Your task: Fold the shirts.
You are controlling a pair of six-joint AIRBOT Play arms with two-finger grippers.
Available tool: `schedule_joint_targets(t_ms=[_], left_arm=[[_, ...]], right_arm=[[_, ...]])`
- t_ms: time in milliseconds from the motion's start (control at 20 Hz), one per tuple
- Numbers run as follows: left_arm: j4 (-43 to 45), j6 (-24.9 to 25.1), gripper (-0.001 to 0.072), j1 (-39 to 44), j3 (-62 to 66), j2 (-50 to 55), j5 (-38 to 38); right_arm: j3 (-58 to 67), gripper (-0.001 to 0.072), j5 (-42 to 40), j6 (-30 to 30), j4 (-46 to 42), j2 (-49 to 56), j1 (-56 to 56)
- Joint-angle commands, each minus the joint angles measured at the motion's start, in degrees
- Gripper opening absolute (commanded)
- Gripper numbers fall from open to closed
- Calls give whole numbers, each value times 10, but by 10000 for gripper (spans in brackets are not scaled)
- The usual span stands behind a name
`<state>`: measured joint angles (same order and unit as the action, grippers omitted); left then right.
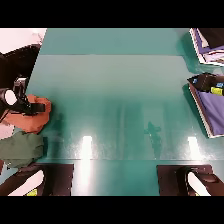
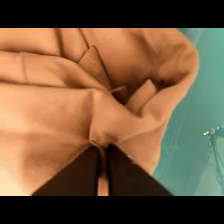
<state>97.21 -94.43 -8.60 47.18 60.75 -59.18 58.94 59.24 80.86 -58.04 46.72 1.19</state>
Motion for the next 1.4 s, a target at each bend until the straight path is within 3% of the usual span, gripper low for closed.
schedule_joint_targets(t_ms=[0,250,500,750,1050,1100,1150,1200,1350], left_arm=[[3,-3,27,-6,32,-1,-25],[-9,4,27,19,252,-60,-103],[-47,29,25,170,490,-82,-163],[-46,27,24,345,518,-48,-154],[-103,38,30,512,518,127,-184],[-135,60,141,524,518,158,-168],[-158,71,417,527,519,184,-150],[-166,71,550,527,519,205,-133],[-102,76,550,497,518,234,-115]], right_arm=[[1,15,-12,0,1,0,0],[90,15,-15,0,0,0,0],[196,14,-28,0,-6,0,0],[236,15,-29,0,-5,0,0],[236,15,-5,0,-5,0,0],[236,14,-1,0,-5,0,0],[236,15,3,0,-5,0,0],[236,15,7,0,-4,0,0],[236,15,18,0,-4,0,0]])
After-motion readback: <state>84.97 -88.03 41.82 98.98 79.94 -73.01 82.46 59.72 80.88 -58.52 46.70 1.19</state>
